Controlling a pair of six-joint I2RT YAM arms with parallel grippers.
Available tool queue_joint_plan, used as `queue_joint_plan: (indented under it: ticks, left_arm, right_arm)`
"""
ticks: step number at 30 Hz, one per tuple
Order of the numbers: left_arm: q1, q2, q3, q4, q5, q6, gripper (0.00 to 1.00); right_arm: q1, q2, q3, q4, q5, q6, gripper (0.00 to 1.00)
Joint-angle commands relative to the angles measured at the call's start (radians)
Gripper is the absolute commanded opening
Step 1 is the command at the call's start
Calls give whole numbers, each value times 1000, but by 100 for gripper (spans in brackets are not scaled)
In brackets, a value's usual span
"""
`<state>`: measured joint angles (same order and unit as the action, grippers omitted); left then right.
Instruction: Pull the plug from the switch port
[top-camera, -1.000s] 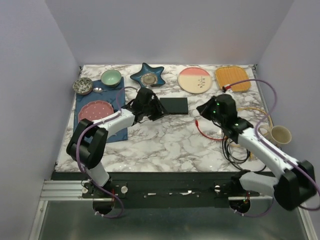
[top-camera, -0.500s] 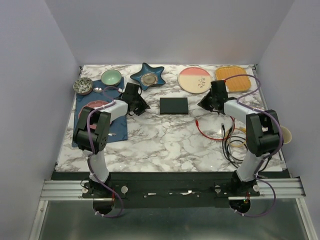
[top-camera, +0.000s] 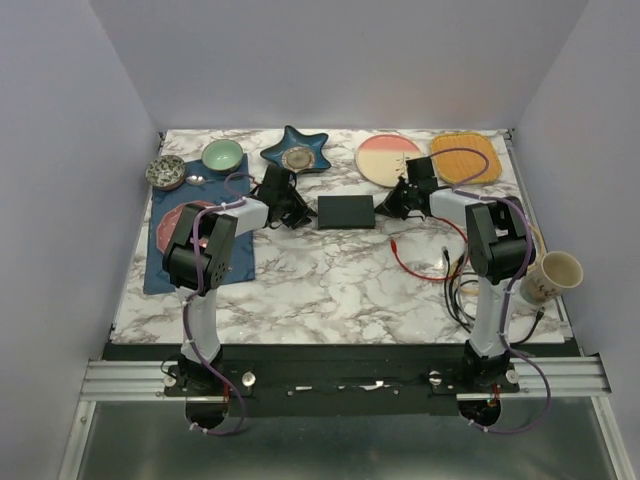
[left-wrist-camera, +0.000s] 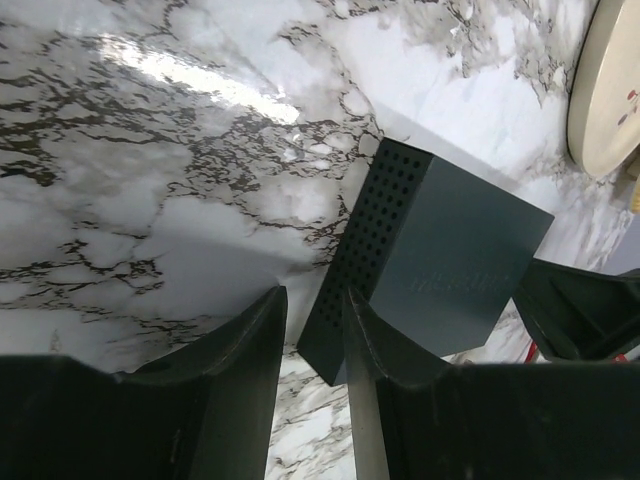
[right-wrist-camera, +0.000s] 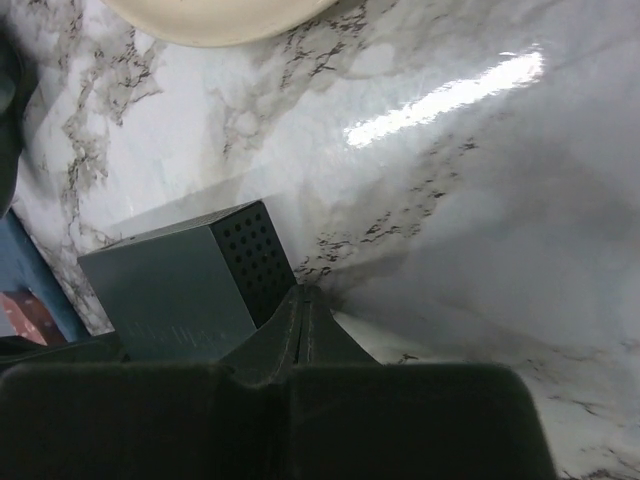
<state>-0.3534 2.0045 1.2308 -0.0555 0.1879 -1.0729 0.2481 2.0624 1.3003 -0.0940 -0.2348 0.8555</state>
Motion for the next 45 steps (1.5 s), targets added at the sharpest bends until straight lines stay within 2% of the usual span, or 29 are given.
queue_joint_plan:
  ticks: [1, 5, 10, 16, 20, 24, 29, 37, 40, 44, 45]
  left_arm:
    - [-36, 59, -4, -26, 39, 25, 43]
    - [-73, 48, -39, 3, 56, 27, 43]
    - [-139, -30, -117, 8, 59, 51, 43]
    - [-197, -179, -312, 16, 39, 76, 42]
    - [-219, -286, -462, 17, 21, 70, 42]
    - [-223, -389, -553, 11, -7, 57, 42]
    - [-223, -512, -638, -15, -38, 59, 42]
    - [-223, -615, -705, -58, -108, 50, 42]
    - [-220, -638, -666, -117, -148, 66, 44]
    - [-197, -690, -539, -266, -257, 128, 55]
    - [-184, -704, -518, -289, -278, 142, 57]
  right_arm:
    - [46, 50, 19, 23, -122, -38, 1]
    - [109, 24, -13, 34, -106, -53, 1]
    - [200, -57, -135, 59, -95, -52, 1]
    - [292, -203, -312, 85, -78, -64, 1]
    - [324, -292, -485, 140, -60, -59, 1]
    - [352, -360, -584, 172, -64, -43, 1]
    - [439, -410, -634, 175, -52, -50, 1]
    - [454, -421, -684, 209, -67, -61, 1]
    - [454, -476, -676, 168, 7, -67, 1]
    - [441, -701, -684, 7, 307, -62, 1]
    - [438, -826, -684, -12, 354, -76, 3]
